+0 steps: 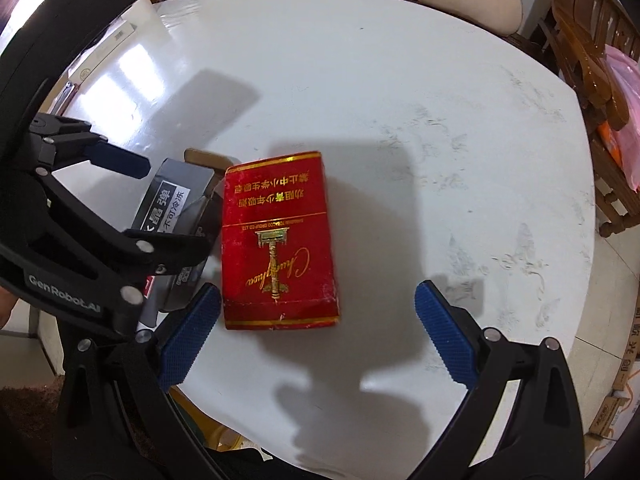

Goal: Collect trash

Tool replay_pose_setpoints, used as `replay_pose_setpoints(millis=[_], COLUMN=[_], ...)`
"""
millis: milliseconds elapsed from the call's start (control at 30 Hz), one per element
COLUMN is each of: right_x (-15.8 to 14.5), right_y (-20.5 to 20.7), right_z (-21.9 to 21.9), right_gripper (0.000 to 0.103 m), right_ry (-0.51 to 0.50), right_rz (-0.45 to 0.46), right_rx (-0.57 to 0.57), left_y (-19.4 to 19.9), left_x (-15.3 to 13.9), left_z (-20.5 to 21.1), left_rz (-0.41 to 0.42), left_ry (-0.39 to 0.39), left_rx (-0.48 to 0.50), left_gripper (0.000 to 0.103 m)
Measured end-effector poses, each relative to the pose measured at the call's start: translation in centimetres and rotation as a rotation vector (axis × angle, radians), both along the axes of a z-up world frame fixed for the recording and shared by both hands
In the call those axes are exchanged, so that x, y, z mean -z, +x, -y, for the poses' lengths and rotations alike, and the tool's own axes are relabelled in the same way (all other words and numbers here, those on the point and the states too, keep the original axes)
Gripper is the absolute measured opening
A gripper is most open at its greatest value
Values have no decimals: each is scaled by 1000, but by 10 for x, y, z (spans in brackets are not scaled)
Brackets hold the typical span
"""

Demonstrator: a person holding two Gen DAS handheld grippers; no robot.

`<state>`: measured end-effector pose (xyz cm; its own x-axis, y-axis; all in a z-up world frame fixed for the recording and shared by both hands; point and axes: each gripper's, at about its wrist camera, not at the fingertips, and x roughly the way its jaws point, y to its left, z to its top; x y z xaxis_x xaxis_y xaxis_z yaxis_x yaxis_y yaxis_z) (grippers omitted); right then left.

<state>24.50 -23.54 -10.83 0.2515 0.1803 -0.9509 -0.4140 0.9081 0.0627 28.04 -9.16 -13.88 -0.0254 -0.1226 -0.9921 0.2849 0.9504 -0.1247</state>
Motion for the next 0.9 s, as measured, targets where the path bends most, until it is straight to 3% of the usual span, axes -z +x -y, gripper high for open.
replay_pose_setpoints(millis=[167, 333, 467, 533, 633, 900], right_x=[9, 9, 4, 3, 4, -4], right_y=[3, 3, 1, 2, 3, 4], right_z=[-1, -3, -3, -1, -2, -8], right_gripper=[95, 87, 58, 57, 57, 57], right_ry=[-18, -55, -46, -43, -45, -30], right_rz=[11, 49, 72, 68, 71, 67], right_rx=[-3, -7, -17, -1, 17, 82], left_y=[0, 2, 4, -1, -6, -9], left_x=[1, 0, -4, -9, -13, -18], left_z=[1, -1, -4, -4, -7, -24], left_rz=[19, 24, 40, 60, 71, 67], left_ry=[18, 20, 32, 49, 59, 20], left_rx=[14, 1, -8, -8, -14, -34], left_gripper=[95, 95, 87, 71, 56, 55])
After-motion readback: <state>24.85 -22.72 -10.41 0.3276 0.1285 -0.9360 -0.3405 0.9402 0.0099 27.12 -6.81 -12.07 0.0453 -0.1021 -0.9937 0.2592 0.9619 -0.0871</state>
